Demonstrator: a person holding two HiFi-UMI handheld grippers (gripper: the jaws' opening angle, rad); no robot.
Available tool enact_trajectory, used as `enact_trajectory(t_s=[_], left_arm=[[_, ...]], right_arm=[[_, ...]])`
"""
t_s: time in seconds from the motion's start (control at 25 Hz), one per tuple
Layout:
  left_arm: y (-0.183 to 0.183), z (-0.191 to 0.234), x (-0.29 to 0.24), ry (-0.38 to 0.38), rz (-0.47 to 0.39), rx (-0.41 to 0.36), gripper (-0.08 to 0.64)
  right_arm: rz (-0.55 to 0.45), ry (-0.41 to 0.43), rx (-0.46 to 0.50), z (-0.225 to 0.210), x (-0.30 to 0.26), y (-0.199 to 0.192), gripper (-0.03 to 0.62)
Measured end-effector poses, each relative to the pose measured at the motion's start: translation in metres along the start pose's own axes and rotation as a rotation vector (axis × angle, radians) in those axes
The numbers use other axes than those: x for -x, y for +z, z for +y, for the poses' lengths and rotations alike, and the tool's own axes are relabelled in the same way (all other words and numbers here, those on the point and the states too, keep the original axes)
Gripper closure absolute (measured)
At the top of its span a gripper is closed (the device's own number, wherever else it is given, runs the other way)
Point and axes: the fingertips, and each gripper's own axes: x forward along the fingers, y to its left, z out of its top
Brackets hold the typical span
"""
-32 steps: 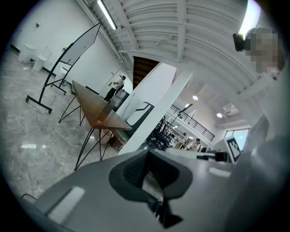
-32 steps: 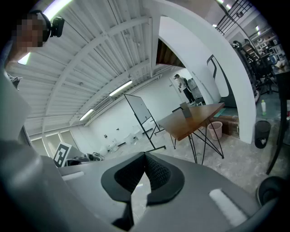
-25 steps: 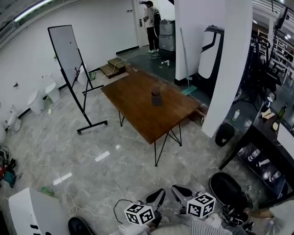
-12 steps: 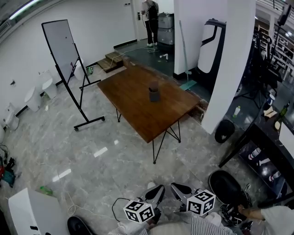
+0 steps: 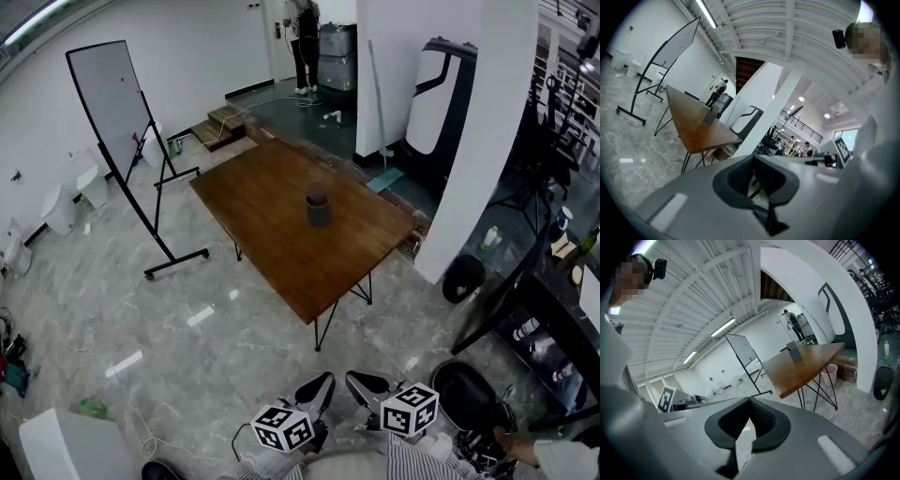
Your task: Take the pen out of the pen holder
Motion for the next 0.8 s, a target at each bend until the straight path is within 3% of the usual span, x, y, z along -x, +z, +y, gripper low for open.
enact_trajectory(t_s=[0.52,0.64,0.8], left_arm=[[0.106,0.083,-0.086,-0.062,-0.006,-0.030,0.552],[0.123,0.098,-0.097,-0.071,-0.005,-0.055,0.552],[0.132,0.118,-0.107,-0.068,0.009,-0.024,0.552]], right_arm=[[-0.007,-0.041,0.027,-0.058,-0.105,0.090,0.592],[-0.006,-0.050,0.041,-0.063,-0.126,0.102,0.592],[0.001,-0.055,0.031,-0.069,-0.146,0.112,0.592]])
